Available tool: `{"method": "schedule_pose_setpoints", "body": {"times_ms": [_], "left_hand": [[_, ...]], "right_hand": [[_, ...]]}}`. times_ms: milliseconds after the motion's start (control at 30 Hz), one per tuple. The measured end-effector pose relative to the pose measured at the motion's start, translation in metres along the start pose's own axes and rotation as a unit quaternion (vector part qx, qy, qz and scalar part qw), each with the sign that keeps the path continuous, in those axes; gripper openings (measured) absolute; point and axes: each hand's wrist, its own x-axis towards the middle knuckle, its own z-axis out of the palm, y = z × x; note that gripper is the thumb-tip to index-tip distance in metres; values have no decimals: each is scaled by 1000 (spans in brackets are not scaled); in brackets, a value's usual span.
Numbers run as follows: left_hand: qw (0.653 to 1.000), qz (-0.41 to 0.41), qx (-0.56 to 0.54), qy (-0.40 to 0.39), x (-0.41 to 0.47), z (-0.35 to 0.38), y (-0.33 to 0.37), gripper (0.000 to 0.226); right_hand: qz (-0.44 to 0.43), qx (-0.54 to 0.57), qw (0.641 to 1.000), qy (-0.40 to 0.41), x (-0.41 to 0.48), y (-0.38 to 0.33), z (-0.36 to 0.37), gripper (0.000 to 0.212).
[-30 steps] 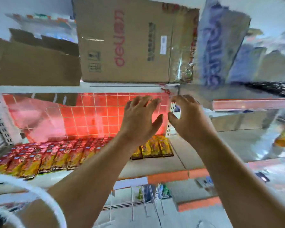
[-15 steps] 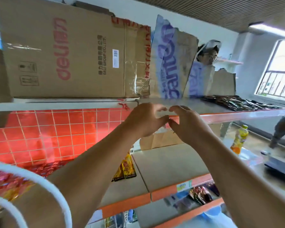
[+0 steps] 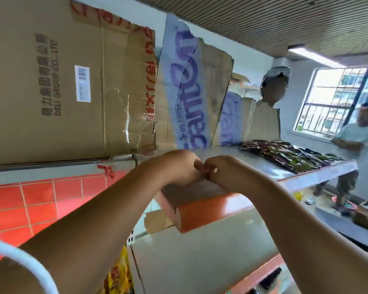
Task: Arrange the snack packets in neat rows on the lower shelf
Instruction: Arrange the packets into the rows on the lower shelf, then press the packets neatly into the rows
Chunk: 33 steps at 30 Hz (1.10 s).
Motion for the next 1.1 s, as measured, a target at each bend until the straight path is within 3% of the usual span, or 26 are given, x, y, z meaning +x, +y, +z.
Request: {"method": "schedule_pose_setpoints", "body": {"times_ms": [100, 333, 700, 967, 1100], "left_hand": [[999, 13, 35, -22, 28, -3, 5, 28], [994, 27, 90, -63, 71, -4, 16, 33], [968, -20, 225, -113, 110, -10, 58, 31], [947, -101, 266, -152, 165, 12, 124, 37], [945, -130, 253, -163, 215, 29, 153, 38]], "right_hand": [[10, 18, 1000, -15, 21, 19, -3, 31], [30, 73, 997, -22, 50, 56, -2, 27], [-95, 11, 990, -99, 85, 107, -27, 19], [-170, -60, 979, -92, 136, 214, -56, 20], [-148, -59, 985, -70, 171, 276, -74, 12]]}}
